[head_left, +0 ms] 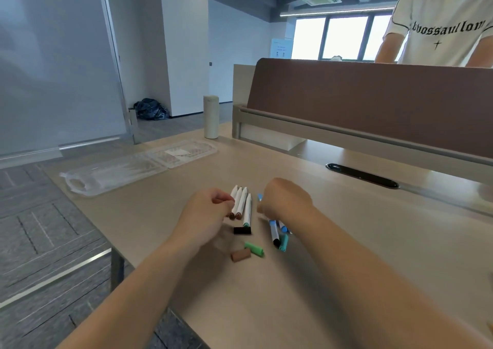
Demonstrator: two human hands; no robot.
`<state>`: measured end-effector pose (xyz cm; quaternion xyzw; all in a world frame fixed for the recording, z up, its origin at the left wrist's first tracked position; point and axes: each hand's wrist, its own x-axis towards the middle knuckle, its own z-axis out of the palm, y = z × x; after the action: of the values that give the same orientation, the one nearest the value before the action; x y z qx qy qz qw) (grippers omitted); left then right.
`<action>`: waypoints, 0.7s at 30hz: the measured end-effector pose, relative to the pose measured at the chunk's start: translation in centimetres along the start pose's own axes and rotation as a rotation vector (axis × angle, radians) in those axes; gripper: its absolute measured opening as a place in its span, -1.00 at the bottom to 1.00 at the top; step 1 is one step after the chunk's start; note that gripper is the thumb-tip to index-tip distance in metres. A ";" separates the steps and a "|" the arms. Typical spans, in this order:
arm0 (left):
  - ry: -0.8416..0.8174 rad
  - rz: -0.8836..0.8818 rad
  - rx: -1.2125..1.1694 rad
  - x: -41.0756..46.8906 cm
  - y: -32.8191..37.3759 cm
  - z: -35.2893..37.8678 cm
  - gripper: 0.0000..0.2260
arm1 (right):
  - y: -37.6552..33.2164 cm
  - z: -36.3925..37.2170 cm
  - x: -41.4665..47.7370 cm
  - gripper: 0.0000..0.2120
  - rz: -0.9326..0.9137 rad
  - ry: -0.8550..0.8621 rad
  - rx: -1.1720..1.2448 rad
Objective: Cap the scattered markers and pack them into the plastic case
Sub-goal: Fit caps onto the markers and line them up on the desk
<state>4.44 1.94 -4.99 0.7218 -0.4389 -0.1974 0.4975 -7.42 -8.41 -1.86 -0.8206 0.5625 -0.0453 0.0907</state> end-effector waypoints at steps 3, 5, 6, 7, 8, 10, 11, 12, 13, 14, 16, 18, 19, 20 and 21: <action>-0.006 0.001 0.022 0.2 -0.4 -0.5 -0.93 | -0.6 0.0 0.2 -0.89 0.018 0.026 -0.068; -0.009 0.002 0.019 0.3 -0.7 -0.8 -0.94 | -1.2 0.2 0.6 -0.83 -0.016 0.050 -0.040; -0.013 0.002 -0.001 0.3 -0.9 -0.8 -0.94 | -1.5 0.3 0.7 -0.80 -0.035 0.044 -0.020; -0.017 -0.002 -0.029 0.4 -1.1 -0.9 -0.94 | -1.9 0.4 0.9 -0.78 -0.050 0.023 -0.006; -0.021 -0.005 -0.046 0.4 -1.2 -0.9 -0.93 | -2.3 0.5 1.0 -0.78 -0.061 -0.014 -0.011; -0.024 -0.002 -0.034 0.4 -1.4 -1.1 -0.92 | -3.0 0.6 1.2 -0.79 -0.066 -0.083 -0.051; -0.025 0.000 -0.034 0.4 -1.4 -1.2 -0.92 | -3.3 0.6 1.4 -0.80 -0.067 -0.102 -0.066; -0.026 0.002 -0.043 0.4 -1.4 -1.3 -0.91 | -3.6 0.6 1.4 -0.80 -0.069 -0.114 -0.087; -0.025 0.003 -0.051 0.3 -1.4 -1.3 -0.91 | -3.8 0.6 1.4 -0.80 -0.070 -0.128 -0.110; -0.024 0.005 -0.049 0.3 -1.5 -1.4 -0.91 | -4.1 0.6 1.4 -0.79 -0.071 -0.135 -0.131; -0.028 0.006 -0.044 0.4 -1.5 -1.4 -0.92 | -4.4 0.6 1.4 -0.76 -0.072 -0.134 -0.143; -0.037 0.007 -0.058 0.3 -1.5 -1.5 -0.92 | -4.7 0.6 1.2 -0.75 -0.067 -0.138 -0.145; -0.038 0.011 -0.064 0.2 -1.5 -1.5 -0.92 | -4.8 0.6 1.1 -0.74 -0.064 -0.140 -0.145; -0.039 0.015 -0.063 0.1 -1.5 -1.5 -0.92 | -4.8 0.6 1.0 -0.75 -0.068 -0.142 -0.149; -0.039 0.020 -0.055 0.0 -1.4 -1.5 -0.93 | -4.8 0.5 0.9 -0.75 -0.073 -0.143 -0.151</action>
<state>6.11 2.91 -5.60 0.6996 -0.4500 -0.2183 0.5102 -2.61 -7.54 -1.46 -0.8462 0.5260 0.0527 0.0668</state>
